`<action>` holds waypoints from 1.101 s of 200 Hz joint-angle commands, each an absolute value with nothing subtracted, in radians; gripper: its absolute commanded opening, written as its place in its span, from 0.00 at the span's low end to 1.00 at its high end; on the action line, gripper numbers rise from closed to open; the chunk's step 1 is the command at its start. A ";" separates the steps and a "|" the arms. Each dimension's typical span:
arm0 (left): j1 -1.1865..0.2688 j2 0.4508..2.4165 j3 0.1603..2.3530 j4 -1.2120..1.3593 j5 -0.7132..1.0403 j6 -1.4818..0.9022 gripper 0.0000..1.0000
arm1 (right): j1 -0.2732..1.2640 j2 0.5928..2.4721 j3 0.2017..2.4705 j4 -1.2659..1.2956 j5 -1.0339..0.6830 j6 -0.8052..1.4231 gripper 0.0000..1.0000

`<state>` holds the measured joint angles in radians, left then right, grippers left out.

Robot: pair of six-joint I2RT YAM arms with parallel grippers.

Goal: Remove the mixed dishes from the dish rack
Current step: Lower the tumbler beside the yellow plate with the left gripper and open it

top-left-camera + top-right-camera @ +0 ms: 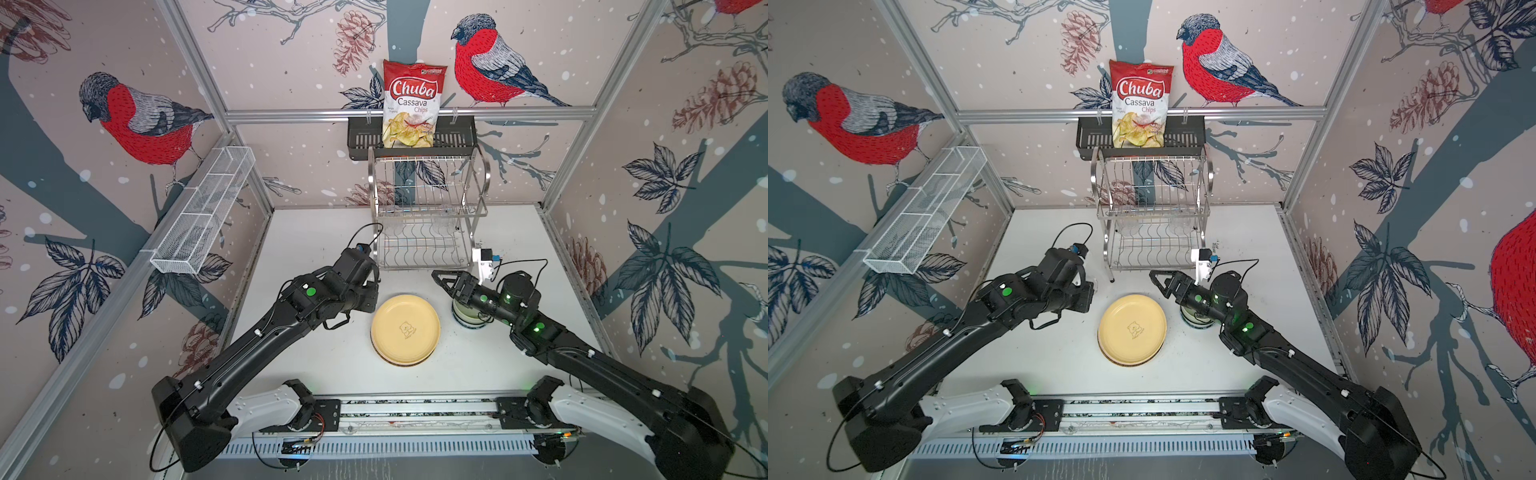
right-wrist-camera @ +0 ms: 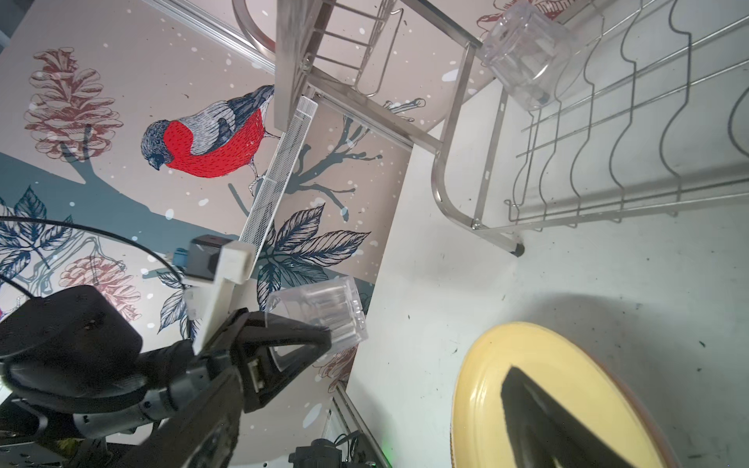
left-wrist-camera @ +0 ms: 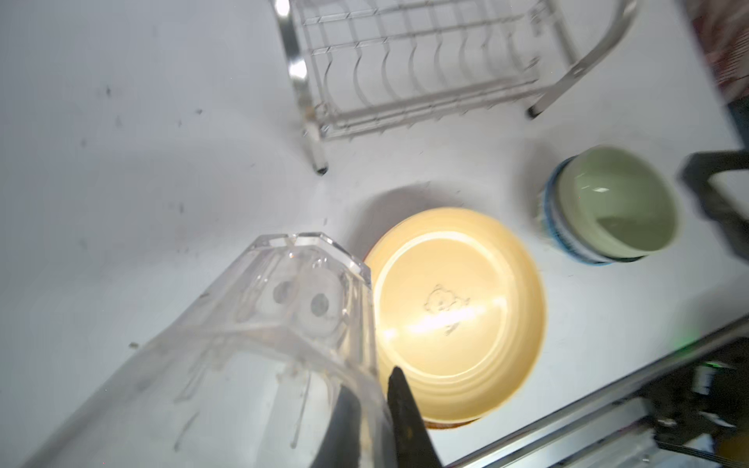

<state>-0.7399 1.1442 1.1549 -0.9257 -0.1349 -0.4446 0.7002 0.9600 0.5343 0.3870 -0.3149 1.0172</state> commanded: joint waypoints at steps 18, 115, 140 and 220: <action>-0.696 1.173 1.066 -0.977 -0.135 -0.462 0.00 | 0.699 0.971 0.528 0.388 -0.293 0.997 0.99; -0.638 1.359 0.959 -0.946 0.005 -0.425 0.03 | 0.675 1.006 0.505 0.380 -0.306 1.004 0.99; -0.638 1.392 0.955 -0.947 0.025 -0.411 0.04 | 0.664 1.014 0.496 0.388 -0.322 1.012 0.99; -0.638 1.427 0.889 -0.893 0.124 -0.394 0.12 | 0.640 1.024 0.473 0.405 -0.333 1.026 0.99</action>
<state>-0.6395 1.4235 0.9043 -0.9184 0.0895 -0.4110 0.6453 1.0203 0.4717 0.3817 -0.3202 1.0214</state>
